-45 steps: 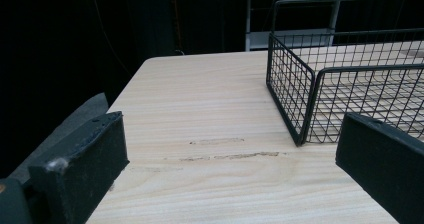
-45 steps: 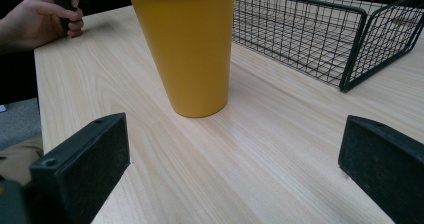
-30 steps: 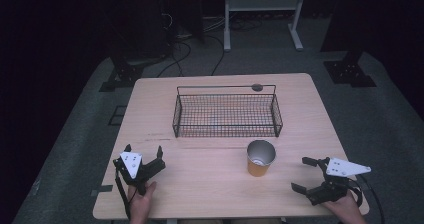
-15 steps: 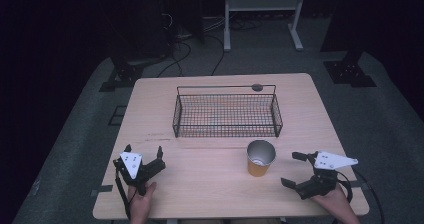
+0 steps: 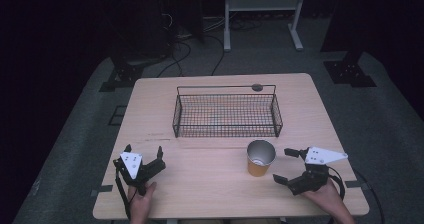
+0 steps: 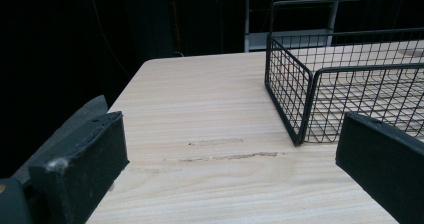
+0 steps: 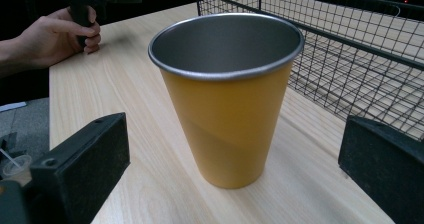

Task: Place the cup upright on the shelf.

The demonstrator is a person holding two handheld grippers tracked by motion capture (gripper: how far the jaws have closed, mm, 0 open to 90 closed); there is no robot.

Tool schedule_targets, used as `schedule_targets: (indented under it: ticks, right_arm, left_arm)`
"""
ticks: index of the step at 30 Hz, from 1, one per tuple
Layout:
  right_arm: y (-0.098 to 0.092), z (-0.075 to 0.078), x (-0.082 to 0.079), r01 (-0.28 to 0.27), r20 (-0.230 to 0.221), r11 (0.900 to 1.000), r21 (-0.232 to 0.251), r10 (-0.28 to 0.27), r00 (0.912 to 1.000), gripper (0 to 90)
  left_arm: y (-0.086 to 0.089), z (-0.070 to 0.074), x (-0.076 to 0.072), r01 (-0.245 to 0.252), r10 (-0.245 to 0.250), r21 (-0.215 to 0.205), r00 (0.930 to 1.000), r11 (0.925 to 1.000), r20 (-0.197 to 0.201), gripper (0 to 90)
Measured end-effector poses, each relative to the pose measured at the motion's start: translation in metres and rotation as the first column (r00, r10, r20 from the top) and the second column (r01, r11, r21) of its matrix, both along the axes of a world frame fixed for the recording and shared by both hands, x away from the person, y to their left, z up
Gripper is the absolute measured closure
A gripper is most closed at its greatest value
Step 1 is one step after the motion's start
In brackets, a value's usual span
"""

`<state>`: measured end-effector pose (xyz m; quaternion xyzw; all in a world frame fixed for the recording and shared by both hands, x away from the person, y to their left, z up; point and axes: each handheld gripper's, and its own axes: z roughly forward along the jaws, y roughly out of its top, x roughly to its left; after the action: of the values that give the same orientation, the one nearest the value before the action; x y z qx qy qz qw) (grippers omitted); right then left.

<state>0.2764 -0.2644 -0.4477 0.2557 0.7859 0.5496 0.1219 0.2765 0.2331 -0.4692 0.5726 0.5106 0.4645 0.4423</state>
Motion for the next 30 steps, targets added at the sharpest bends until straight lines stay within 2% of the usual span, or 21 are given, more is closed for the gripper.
schedule_targets:
  ticks: [18,30]
  right_arm:
    - [0.027,0.008,0.013,-0.014,-0.011,0.999,-0.045,0.014,0.9998,0.0]
    - [0.04,0.005,0.023,-0.009,-0.023,0.998,-0.058,0.008,0.9997,0.0]
  left_arm:
    - [0.0,0.0,0.0,0.001,-0.001,0.002,1.0,1.0,0.001,0.0]
    - [0.0,0.0,0.0,0.0,0.0,0.001,1.0,1.0,0.002,0.0]
